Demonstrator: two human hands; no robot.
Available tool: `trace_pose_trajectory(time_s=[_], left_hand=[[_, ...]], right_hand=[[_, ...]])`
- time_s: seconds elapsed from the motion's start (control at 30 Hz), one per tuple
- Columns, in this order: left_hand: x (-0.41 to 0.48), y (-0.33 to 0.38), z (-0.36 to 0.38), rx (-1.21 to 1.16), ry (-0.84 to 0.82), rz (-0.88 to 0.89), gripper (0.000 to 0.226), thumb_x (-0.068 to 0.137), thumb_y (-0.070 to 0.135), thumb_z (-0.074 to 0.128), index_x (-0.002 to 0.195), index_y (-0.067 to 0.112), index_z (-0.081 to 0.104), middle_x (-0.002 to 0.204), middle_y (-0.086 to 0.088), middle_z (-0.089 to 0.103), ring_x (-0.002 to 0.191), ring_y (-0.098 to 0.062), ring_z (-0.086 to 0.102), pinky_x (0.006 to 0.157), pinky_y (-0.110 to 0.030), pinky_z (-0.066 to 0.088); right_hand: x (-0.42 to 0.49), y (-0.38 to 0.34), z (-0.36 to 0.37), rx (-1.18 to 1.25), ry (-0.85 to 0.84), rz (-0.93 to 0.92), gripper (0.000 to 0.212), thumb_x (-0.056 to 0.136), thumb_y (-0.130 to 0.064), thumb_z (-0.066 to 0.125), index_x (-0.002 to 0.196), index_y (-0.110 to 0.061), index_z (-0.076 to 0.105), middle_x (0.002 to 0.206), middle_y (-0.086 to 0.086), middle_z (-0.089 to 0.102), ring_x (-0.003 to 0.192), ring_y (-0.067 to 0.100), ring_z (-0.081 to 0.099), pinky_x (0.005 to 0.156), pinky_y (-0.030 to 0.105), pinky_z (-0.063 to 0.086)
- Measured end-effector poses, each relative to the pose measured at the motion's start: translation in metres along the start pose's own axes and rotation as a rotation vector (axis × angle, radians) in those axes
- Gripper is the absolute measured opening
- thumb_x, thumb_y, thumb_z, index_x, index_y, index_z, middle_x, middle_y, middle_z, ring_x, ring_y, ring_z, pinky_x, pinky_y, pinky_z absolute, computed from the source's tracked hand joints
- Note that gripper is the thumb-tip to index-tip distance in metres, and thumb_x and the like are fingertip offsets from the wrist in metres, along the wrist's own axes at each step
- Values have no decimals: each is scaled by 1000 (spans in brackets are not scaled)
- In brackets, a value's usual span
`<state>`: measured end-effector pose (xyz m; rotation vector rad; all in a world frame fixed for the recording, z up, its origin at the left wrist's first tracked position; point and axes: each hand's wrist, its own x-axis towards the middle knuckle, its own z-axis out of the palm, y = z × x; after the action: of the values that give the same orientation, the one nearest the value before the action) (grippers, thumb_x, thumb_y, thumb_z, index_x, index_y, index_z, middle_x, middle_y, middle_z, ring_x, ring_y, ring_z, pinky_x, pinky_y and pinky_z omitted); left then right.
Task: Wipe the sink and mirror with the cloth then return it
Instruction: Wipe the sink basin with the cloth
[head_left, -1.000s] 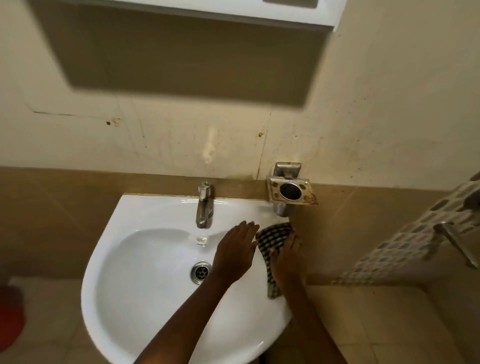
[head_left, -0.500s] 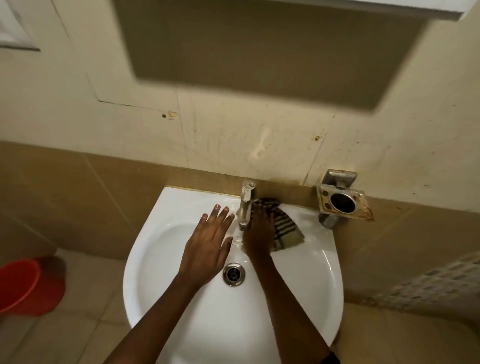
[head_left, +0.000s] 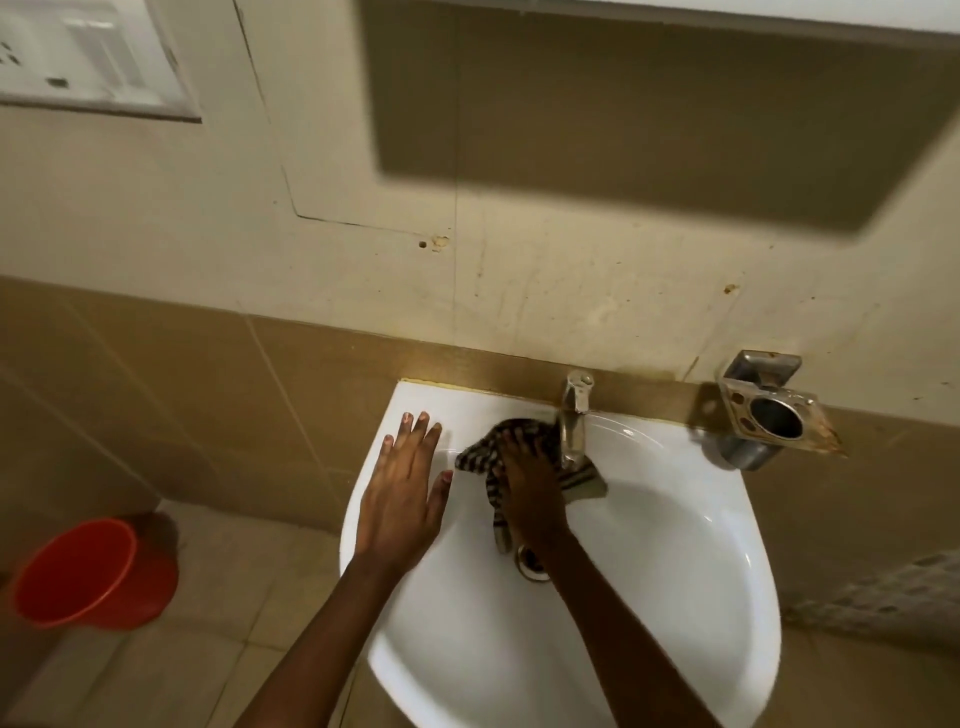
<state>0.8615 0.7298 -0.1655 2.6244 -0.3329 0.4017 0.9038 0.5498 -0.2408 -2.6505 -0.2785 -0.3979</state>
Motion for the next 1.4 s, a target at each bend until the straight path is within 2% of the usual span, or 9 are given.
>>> trace_pose_trajectory(time_s=[0.2, 0.37, 0.43, 0.5, 0.7, 0.83, 1.0, 1.2, 1.4], left_hand=[[5, -29, -6, -65, 82, -17, 56, 97, 40, 29, 144, 11, 36, 153, -1, 24, 145, -10, 7, 119, -20, -3], [11, -50, -11, -226, 40, -75, 61, 94, 45, 25, 144, 10, 35, 152, 1, 25, 145, -13, 10, 119, -34, 3], [14, -54, -17, -307, -15, -141, 59, 95, 41, 26, 142, 8, 37, 153, -7, 31, 145, -19, 14, 118, -34, 3], [13, -55, -22, -355, -95, -176, 59, 93, 41, 30, 141, 8, 39, 152, -12, 35, 146, -22, 16, 118, -36, 5], [-16, -51, -20, -443, -254, -234, 48, 99, 36, 36, 143, 16, 39, 153, -5, 34, 146, -16, 19, 119, -37, 11], [-43, -49, -11, -478, -270, -241, 45, 99, 34, 37, 141, 18, 41, 153, -4, 34, 146, -13, 18, 120, -35, 13], [-64, -34, 4, -495, -275, -233, 44, 99, 32, 39, 140, 17, 43, 152, -4, 36, 146, -16, 20, 116, -30, 12], [-73, -31, 2, -433, -338, -175, 45, 94, 43, 40, 124, 16, 60, 130, -4, 62, 122, -21, 56, 98, -28, 40], [-93, -10, 3, -281, -258, -204, 51, 89, 51, 34, 119, 24, 65, 123, 4, 67, 113, -16, 61, 84, -20, 40]], right_hand=[[60, -40, 15, -90, 0, 313, 61, 90, -36, 12, 142, -12, 33, 148, 9, 38, 139, 26, 30, 115, 45, 5], [41, -142, 64, -40, -178, 113, 58, 94, -40, 6, 141, -17, 31, 147, 8, 38, 137, 32, 31, 113, 53, 16], [20, -169, 63, 128, -185, 245, 47, 101, -27, 6, 135, -12, 35, 139, 6, 47, 129, 27, 37, 110, 43, 24], [-13, -180, 53, 290, -309, 291, 36, 100, -20, 34, 133, -7, 39, 134, 8, 51, 127, 25, 40, 102, 22, 33], [-132, -158, -21, 212, -654, -22, 64, 98, -30, 36, 148, -16, -1, 157, 5, -4, 144, 21, 2, 116, 38, 7], [-155, -146, -44, 27, -707, 14, 66, 95, -29, 42, 149, -13, 7, 152, 14, 26, 131, 30, 40, 102, 42, 39], [-116, -169, -11, 219, -632, -7, 44, 93, -19, 48, 132, -2, 42, 139, 20, 42, 121, 31, 43, 101, 35, 37], [-186, -105, -83, 52, -771, -4, 59, 95, -42, 42, 145, -22, 20, 147, 9, 37, 129, 29, 41, 110, 49, 28], [-206, -40, -145, -123, -906, 150, 71, 87, -68, 6, 143, -31, 28, 152, -2, 31, 140, 14, 26, 115, 37, 17]])
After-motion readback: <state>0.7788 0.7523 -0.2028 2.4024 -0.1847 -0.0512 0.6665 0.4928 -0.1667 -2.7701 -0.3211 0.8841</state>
